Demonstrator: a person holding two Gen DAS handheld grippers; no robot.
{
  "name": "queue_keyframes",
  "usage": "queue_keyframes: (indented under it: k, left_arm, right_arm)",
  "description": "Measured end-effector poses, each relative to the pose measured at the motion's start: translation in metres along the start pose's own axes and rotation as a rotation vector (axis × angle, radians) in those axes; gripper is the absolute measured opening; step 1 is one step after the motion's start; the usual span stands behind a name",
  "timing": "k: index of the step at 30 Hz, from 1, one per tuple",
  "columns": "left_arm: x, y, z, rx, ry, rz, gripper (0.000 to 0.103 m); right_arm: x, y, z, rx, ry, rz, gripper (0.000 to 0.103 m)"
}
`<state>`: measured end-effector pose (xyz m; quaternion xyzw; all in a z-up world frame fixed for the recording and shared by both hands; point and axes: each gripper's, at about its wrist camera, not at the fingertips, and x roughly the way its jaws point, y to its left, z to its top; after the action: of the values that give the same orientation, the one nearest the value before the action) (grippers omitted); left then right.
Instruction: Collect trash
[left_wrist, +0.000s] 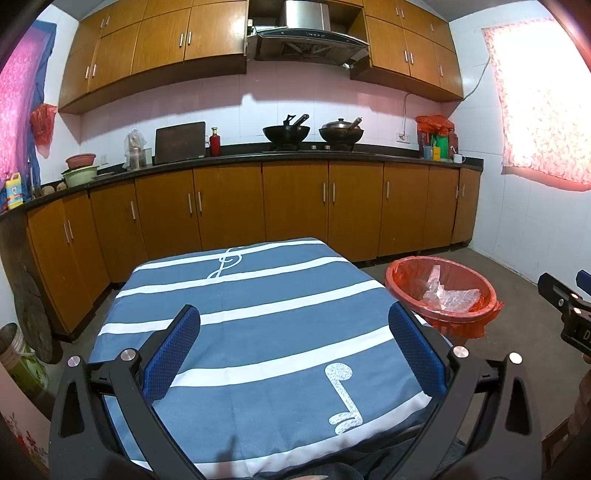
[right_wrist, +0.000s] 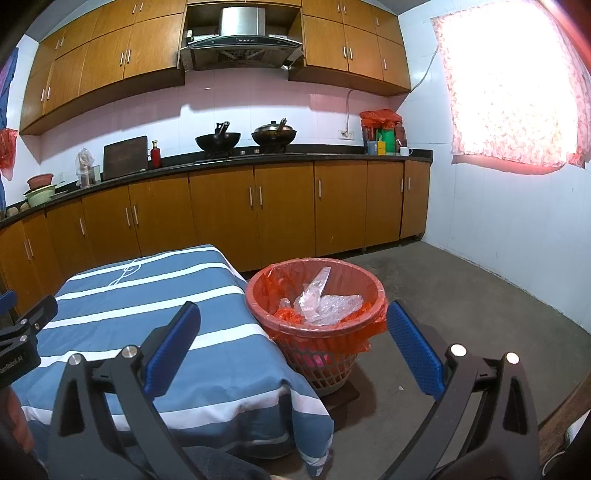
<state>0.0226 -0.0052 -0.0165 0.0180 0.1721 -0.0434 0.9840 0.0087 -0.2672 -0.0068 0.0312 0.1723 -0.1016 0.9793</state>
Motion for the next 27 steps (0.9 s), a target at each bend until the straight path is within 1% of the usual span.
queue_keyframes:
  k: [27]
  left_arm:
    - [0.0015,-0.0044,0.0002,0.003,-0.002,-0.007,0.101]
  right_arm:
    - [0.0008,-0.0016,-0.001,0.001,0.0,0.001,0.099]
